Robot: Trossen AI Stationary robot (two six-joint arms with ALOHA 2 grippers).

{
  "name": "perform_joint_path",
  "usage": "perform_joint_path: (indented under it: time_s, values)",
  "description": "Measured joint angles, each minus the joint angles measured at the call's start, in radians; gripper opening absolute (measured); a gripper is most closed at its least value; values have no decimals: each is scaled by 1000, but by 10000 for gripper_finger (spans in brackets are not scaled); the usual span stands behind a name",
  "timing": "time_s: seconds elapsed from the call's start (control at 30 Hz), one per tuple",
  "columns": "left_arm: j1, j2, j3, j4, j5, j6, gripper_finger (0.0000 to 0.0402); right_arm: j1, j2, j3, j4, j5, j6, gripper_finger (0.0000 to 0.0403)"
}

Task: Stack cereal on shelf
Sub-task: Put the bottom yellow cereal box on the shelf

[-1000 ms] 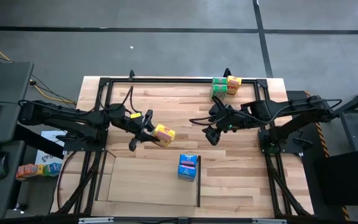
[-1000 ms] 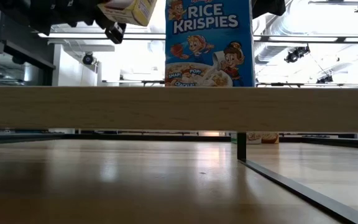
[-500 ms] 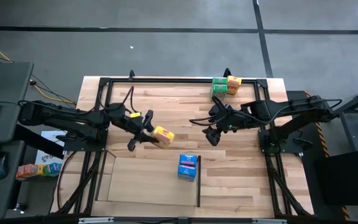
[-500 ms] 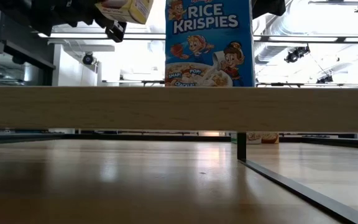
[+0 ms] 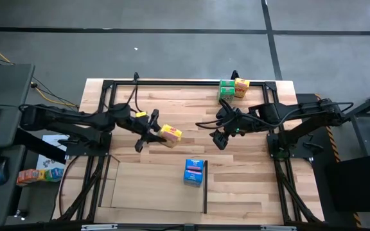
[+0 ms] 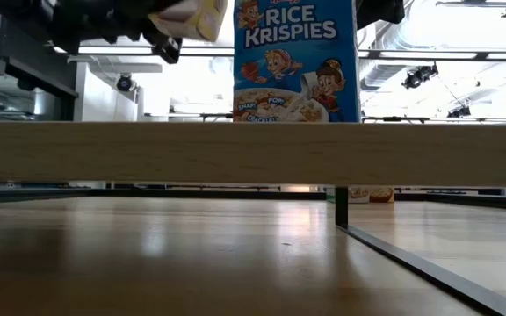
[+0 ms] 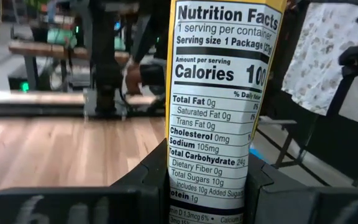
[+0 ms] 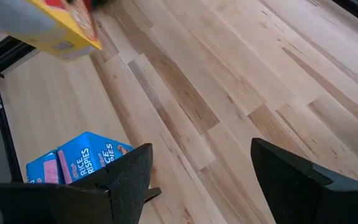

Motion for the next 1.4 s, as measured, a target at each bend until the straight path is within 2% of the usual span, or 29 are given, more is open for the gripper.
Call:
perform_joint_path:
  time_s: [0.13, 0.27, 0.43, 0.53, 0.87, 1.07, 1.27, 1.4]
  values:
    - [-16, 71, -2, 47, 28, -35, 89, 0, 0, 0, 0, 0, 14, 264]
    - [-67, 150, -34, 299, 47, -116, 89, 0, 0, 0, 0, 0, 39, 264]
    - [-126, 268, -167, 604, -61, -181, 88, 0, 0, 0, 0, 0, 63, 264]
    - [-147, 330, -209, 714, -79, -175, 88, 0, 0, 0, 0, 5, 64, 264]
    - [-239, 496, -211, 714, -69, -107, 88, 0, 0, 0, 0, 30, 116, 264]
    - [-264, 563, -207, 717, -67, 11, 88, 0, 0, 0, 0, 30, 146, 264]
    - [-284, 638, -189, 712, -65, 18, 88, 0, 0, 0, 0, 34, 160, 264]
    - [-301, 664, -166, 716, -65, 30, 104, 0, 0, 0, 0, 59, 165, 264]
